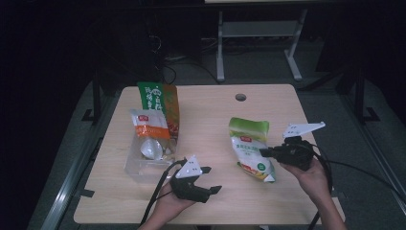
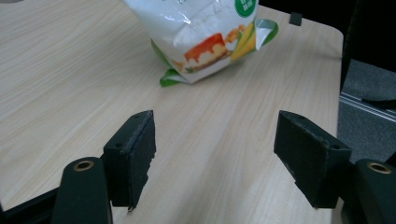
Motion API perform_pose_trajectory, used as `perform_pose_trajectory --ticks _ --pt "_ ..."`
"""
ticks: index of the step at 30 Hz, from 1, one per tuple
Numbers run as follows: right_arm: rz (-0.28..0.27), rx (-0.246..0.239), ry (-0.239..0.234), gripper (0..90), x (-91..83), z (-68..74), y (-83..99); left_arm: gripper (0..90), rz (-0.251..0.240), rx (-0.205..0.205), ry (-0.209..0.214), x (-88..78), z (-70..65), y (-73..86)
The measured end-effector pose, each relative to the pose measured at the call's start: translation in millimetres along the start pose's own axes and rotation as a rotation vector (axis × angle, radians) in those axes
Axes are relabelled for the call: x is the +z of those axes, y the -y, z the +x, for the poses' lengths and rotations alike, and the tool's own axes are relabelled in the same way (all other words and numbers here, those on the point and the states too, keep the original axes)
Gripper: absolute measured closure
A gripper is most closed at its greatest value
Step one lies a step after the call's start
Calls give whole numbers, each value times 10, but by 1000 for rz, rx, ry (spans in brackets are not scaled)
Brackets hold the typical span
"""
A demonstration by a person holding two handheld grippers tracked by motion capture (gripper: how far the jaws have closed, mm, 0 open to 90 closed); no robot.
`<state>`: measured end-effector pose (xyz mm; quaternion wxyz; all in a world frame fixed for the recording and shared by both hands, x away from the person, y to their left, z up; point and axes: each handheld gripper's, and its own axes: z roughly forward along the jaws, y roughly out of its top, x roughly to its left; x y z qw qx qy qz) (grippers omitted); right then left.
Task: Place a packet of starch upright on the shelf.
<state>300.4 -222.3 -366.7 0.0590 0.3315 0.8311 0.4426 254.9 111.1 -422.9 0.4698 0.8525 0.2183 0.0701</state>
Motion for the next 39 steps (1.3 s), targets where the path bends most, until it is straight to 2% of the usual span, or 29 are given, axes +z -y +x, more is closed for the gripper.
perform_pose_trajectory --ticks 7,12,16,20,24,26,28,31,34,36,39 --pt "-8 -41 -93 896 176 157 -80 261 -8 -35 -24 36 88 -12" --pt "11 -78 -134 895 290 209 -93 248 4 -54 -28 107 150 -16" --pt "5 -108 -152 893 311 203 -55 249 12 -74 -12 198 180 -25" --pt "34 -142 -157 891 303 205 -28 254 15 -94 3 297 222 -90" --pt "58 -164 -184 888 303 200 22 286 -6 -137 33 379 258 -169" --pt "67 -153 -198 887 320 195 59 311 -14 -167 57 417 284 -195" --pt "78 -152 -196 887 352 189 100 378 -25 -192 98 439 310 -203" --pt "91 -156 -206 888 386 183 128 558 -46 -192 77 444 301 -212" --pt "93 -158 -181 889 405 178 96 722 -66 -196 53 412 312 -245" --pt "91 -156 -164 890 421 170 68 784 -63 -205 52 397 334 -243" --pt "74 -137 -153 890 461 143 24 837 -70 -210 18 345 353 -229"
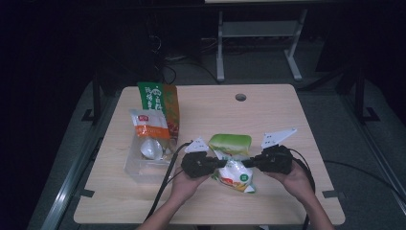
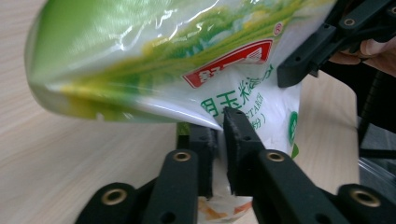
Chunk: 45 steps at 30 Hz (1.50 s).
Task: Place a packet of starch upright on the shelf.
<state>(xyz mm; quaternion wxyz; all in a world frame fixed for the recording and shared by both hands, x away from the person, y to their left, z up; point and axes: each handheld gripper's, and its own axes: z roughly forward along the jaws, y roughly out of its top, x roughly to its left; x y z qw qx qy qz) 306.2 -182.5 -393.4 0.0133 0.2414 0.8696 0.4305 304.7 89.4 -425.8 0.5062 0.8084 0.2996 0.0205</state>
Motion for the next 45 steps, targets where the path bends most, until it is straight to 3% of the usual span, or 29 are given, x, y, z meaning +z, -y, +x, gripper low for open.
perform_pose_trajectory --ticks 4,7,11,16,20,24,29,37,40,42,45 --pt "-12 8 38 887 89 -3 -76 863 -21 11 -57 -68 5 7" --pt "-16 22 41 882 142 -21 -97 865 -23 26 -87 -140 24 33" --pt "-1 16 48 860 193 -11 -123 865 -32 27 -96 -177 15 67" --pt "37 -4 57 717 224 17 -178 868 -29 61 -99 -195 -42 74" --pt "44 -6 42 684 272 30 -238 866 -22 72 -99 -215 -64 79" --pt "57 -13 34 732 340 49 -280 858 -10 98 -115 -234 -80 88" --pt "52 -14 37 809 343 61 -294 831 -8 81 -106 -264 -68 95" --pt "30 12 46 888 269 24 -281 658 30 122 -116 -334 -118 125" --pt "21 30 21 891 246 9 -276 588 37 88 -72 -372 -134 159" --pt "15 38 17 891 221 14 -281 565 46 123 -86 -413 -167 183" --pt "13 38 28 892 182 26 -312 541 44 139 -84 -474 -209 227"
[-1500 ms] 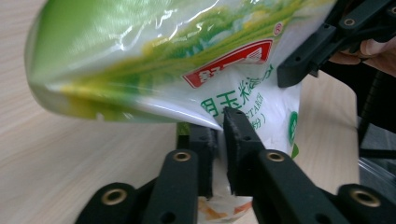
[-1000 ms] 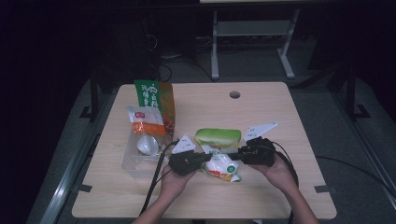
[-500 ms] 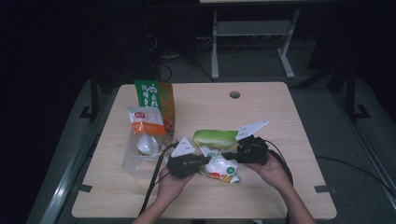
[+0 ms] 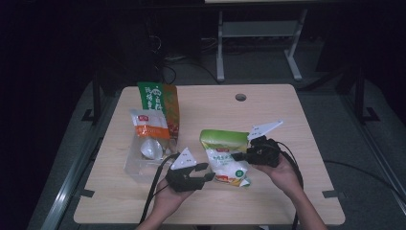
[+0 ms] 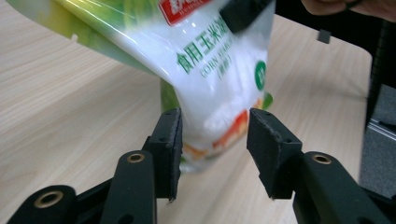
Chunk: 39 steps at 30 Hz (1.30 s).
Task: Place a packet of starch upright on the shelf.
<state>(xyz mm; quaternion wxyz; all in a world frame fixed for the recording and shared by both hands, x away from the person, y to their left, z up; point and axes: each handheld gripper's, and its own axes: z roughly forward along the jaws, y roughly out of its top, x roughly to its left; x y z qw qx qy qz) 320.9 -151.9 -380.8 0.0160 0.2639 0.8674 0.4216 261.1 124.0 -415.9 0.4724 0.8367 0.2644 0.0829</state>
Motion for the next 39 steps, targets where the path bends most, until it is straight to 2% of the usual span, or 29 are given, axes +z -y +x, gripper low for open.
perform_pose_trajectory --ticks 4,10,14,20,31,33,36,39 --pt "9 -9 19 892 -48 35 -80 519 -2 19 -4 -85 -66 53" --pt "10 -7 26 893 -92 73 -221 502 19 75 -15 -192 -137 168" --pt "19 -12 32 893 -89 96 -321 488 24 61 -10 -250 -177 248" --pt "6 -23 16 893 -86 155 -499 476 38 69 1 -320 -222 339" --pt "-5 -66 -14 893 -55 289 -901 457 54 112 26 -307 -296 405" --pt "-10 -64 -21 893 -52 297 -959 455 55 117 31 -297 -308 411" --pt "-9 -93 -24 893 -32 306 -1043 451 58 129 32 -284 -329 416" --pt "-12 -97 -26 893 4 343 -1120 448 61 144 37 -285 -321 413"
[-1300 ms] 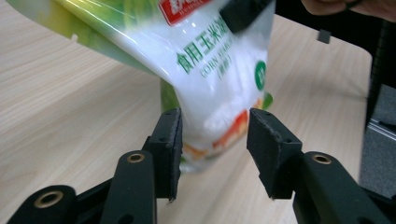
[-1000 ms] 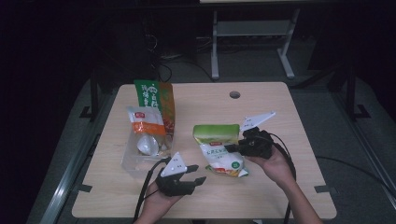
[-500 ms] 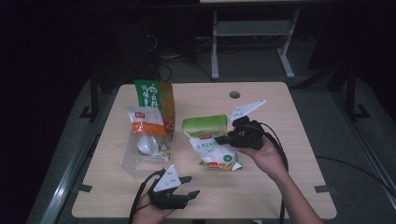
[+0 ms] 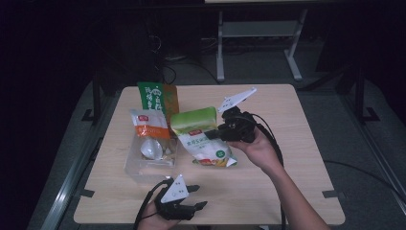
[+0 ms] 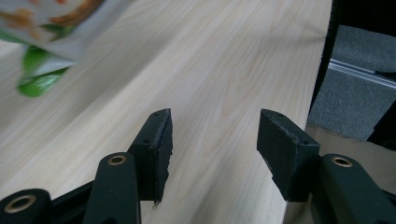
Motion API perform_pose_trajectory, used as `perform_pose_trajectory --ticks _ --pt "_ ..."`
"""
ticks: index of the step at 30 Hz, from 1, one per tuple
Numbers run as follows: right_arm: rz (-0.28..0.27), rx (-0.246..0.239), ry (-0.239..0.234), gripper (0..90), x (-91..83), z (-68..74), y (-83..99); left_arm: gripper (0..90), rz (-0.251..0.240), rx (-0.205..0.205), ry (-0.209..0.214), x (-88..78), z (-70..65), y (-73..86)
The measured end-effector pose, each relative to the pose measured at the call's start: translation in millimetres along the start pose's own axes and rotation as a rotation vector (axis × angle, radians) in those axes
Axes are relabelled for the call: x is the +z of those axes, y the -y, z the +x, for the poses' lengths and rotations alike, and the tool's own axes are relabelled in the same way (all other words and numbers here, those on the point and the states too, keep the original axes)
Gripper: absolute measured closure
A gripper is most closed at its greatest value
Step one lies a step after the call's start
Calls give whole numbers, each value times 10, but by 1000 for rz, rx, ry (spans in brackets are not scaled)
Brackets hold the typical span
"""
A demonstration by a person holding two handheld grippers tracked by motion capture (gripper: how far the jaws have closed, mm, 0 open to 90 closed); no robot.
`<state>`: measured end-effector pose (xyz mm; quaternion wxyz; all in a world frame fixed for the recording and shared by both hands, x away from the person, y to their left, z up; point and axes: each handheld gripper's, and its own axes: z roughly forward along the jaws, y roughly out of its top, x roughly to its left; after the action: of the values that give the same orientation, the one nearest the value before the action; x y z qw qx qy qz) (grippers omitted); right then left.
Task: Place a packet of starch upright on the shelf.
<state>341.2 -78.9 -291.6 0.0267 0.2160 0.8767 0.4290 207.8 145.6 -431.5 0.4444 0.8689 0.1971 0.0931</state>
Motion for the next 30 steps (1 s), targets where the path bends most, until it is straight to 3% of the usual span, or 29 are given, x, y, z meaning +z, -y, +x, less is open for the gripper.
perform_pose_trajectory --ticks 6,18,30 --pt "-4 -21 -13 893 65 57 -134 435 -12 -12 18 -2 -30 4" --pt "-18 -68 -62 893 346 230 -518 417 -6 8 47 48 -130 -5" --pt "-9 -66 -116 893 690 354 -704 395 -13 4 42 71 -130 -7"
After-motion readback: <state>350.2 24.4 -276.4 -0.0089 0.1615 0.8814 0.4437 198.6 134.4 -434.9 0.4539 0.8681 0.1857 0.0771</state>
